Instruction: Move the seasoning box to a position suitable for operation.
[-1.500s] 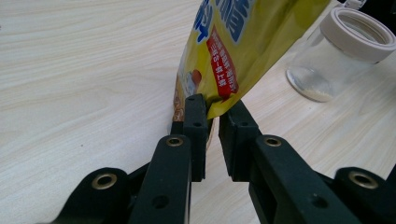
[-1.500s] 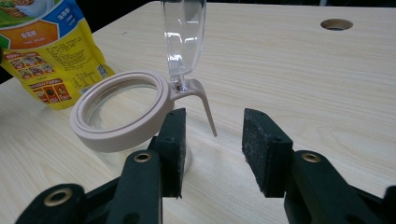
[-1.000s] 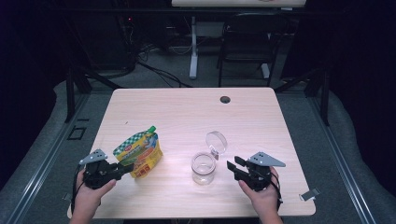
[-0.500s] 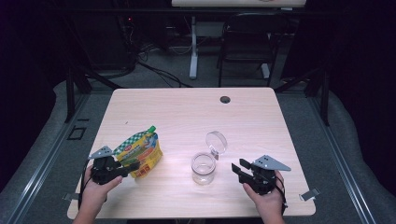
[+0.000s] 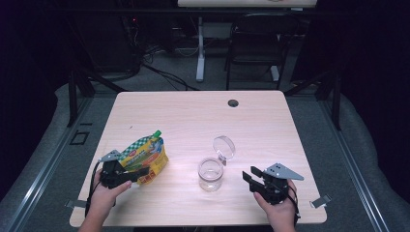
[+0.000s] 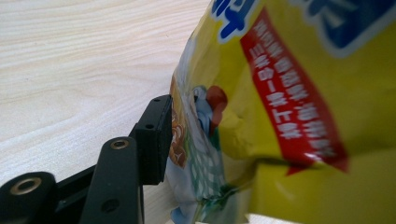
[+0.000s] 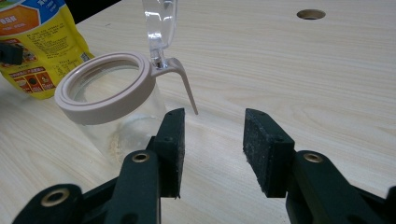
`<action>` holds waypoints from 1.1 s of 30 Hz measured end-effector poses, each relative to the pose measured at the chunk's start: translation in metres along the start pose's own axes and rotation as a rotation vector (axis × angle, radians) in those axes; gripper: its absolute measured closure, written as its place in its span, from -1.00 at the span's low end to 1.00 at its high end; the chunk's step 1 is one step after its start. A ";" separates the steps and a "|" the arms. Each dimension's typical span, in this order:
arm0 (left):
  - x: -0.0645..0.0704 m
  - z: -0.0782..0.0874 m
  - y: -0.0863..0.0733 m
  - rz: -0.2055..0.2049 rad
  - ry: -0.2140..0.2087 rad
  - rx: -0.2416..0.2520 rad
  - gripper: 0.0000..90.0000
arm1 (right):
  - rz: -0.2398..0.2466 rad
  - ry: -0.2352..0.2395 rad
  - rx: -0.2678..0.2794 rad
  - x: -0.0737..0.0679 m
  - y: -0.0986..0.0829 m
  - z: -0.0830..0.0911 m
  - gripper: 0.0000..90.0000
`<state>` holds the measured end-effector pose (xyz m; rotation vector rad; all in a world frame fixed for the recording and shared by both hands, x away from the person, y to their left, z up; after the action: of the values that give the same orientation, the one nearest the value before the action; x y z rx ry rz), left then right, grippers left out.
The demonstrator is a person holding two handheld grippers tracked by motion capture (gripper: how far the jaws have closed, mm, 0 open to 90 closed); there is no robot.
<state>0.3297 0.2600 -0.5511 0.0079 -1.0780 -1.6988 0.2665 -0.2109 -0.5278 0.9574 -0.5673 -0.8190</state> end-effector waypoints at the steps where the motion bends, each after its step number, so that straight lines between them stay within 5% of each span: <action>1: -0.001 -0.002 -0.001 0.003 -0.001 0.002 0.09 | -0.002 0.000 -0.001 0.000 0.000 0.000 0.31; 20: -0.009 -0.019 -0.007 -0.005 0.019 0.016 -0.04 | -0.002 0.000 -0.005 -0.001 -0.001 -0.001 0.30; 25: -0.010 -0.024 -0.008 -0.036 0.023 0.018 -0.09 | -0.002 0.000 -0.005 -0.001 -0.002 -0.001 0.29; 33: -0.013 -0.027 -0.010 -0.042 0.008 0.056 -0.15 | -0.003 -0.001 -0.009 -0.001 -0.002 -0.002 0.28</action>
<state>0.3404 0.2527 -0.5795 0.0729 -1.1265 -1.7039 0.2664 -0.2097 -0.5303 0.9500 -0.5622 -0.8240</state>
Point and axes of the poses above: each handheld gripper's, and its own axes: z roughly backward along the jaws, y roughly out of its top, x roughly to its right, the point moved 1 cm from there along -z, roughly forward along the jaws, and after that the axes turned 14 degrees about z, right-handed, at the moved point
